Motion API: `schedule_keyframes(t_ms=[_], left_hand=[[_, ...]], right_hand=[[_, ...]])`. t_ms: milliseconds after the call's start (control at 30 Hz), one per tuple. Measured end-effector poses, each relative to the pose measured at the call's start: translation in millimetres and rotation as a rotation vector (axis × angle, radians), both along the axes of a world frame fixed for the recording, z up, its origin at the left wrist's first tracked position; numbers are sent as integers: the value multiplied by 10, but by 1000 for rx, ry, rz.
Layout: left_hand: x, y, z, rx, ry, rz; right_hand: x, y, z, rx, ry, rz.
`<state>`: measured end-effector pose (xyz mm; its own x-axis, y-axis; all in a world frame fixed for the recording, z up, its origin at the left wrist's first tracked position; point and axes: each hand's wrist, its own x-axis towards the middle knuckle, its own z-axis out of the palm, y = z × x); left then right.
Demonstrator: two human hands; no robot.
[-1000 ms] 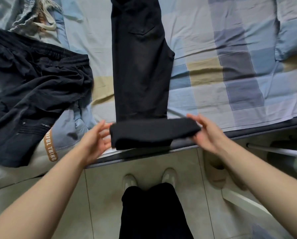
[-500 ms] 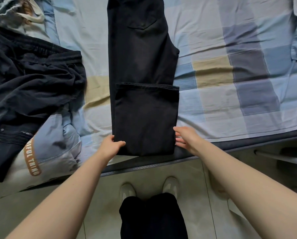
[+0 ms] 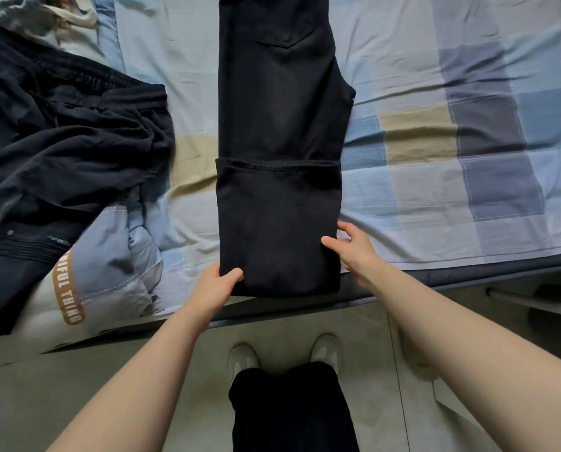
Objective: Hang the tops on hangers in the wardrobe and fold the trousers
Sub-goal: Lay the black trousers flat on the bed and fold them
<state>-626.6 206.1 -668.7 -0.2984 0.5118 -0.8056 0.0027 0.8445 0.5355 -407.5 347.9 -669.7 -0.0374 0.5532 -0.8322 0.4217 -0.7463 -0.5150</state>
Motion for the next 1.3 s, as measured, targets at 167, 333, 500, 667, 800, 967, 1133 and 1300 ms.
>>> schedule_keyframes(t_ms=[167,333,500,667,800,967,1133,1300], left_hand=[[-30,-134,-100,19,35,103],[-34,-275,-258,-56,236,168],[-37,-318,-245,-153,332,7],[-81,-284,-23,-123,238,89],[-22,-425,309,-16,-164,342],[184,-575,699,-19,-159,272],[478,-834,1160,-181,-88,53],[594,-834,1720,-87,64,-127]], right_hand=[[51,-216,-22,-112,-6,163],[173,-357,-121,-191,-60,45],[297,-537,-134,-318,-54,-80],[375,-551,-11,-214,51,-160],[465,-640,226,-90,25,-118],[698,-818,694,-29,-13,-94],[988,-930,1310,-119,99,-30],[1143,-859,1813,-135,122,80]])
